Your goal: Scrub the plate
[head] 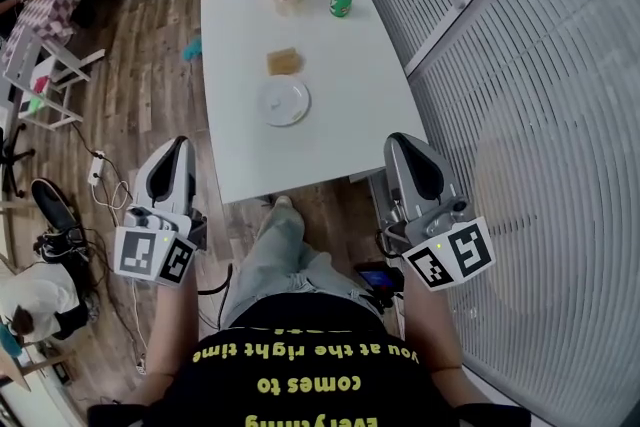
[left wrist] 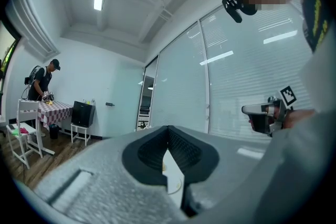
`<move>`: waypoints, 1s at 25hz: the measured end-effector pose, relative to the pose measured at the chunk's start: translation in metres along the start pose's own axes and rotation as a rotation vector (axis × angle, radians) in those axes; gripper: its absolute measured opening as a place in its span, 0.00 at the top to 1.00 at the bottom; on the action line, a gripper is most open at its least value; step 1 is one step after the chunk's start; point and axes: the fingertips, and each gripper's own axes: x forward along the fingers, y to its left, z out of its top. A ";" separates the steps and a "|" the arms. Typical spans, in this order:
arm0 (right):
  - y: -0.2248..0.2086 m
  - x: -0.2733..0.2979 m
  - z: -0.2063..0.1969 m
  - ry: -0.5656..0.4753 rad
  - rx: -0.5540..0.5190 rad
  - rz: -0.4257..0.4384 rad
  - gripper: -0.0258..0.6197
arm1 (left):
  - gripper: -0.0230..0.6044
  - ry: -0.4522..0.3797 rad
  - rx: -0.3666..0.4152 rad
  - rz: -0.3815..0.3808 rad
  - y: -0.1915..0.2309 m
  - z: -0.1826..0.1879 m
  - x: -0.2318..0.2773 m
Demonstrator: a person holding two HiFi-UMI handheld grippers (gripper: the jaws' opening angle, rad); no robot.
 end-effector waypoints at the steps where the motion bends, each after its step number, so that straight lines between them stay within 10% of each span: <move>1: -0.003 0.003 -0.001 0.001 0.002 -0.001 0.95 | 0.96 0.002 -0.003 -0.003 0.001 -0.001 0.005; 25: -0.068 0.131 -0.003 0.012 0.044 0.031 0.95 | 0.96 0.033 -0.004 0.028 0.065 0.010 0.122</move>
